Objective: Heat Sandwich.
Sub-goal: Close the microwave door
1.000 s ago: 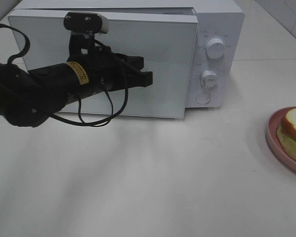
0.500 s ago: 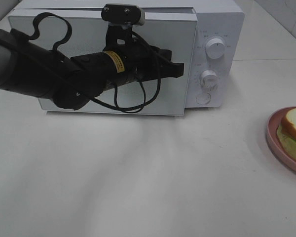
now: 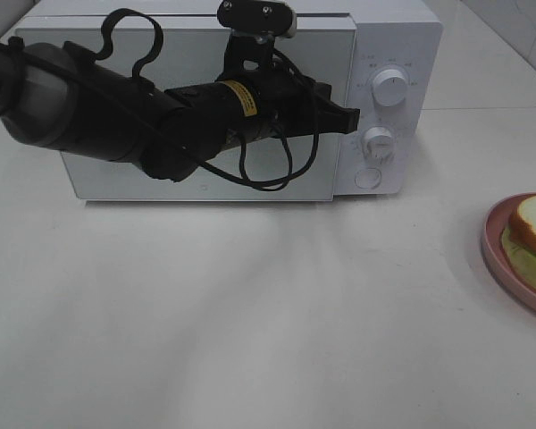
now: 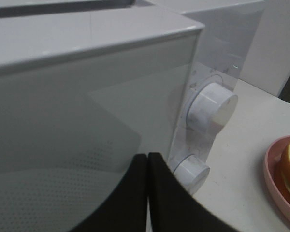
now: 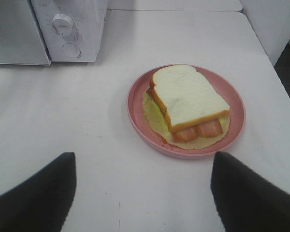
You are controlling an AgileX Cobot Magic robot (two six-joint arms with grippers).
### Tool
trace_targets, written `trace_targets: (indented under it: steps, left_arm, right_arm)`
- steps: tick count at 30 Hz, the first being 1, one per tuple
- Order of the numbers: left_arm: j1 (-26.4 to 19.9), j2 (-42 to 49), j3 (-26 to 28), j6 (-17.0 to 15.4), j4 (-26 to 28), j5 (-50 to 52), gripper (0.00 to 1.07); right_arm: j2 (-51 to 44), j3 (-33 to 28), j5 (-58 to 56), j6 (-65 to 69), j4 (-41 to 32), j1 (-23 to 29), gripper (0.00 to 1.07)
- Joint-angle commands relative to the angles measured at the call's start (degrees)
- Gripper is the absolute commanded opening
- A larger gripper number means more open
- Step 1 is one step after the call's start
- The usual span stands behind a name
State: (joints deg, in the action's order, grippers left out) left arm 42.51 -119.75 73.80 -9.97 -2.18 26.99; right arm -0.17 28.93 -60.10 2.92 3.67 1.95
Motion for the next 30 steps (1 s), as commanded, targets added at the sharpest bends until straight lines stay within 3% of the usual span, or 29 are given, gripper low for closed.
trace_targets:
  steps: [1,9,30]
  left_arm:
    - [-1.2,-1.2,2.8,0.6,5.6,1.1,0.00]
    - [-1.9,-2.8,6.0,4.9,8.4,-1.7,0.00]
    - [-2.3,-2.8,6.0,4.9,8.4,-1.5,0.00]
  right_arm:
    - [-1.5,-0.1,0.4,-0.2,-0.1,-0.2,0.75]
    - [-1.5,-0.1,0.4,-0.2,-0.1,-0.2,0.75]
    - [-1.5,-0.1,0.4,-0.2,-0.1,-0.2,0.75]
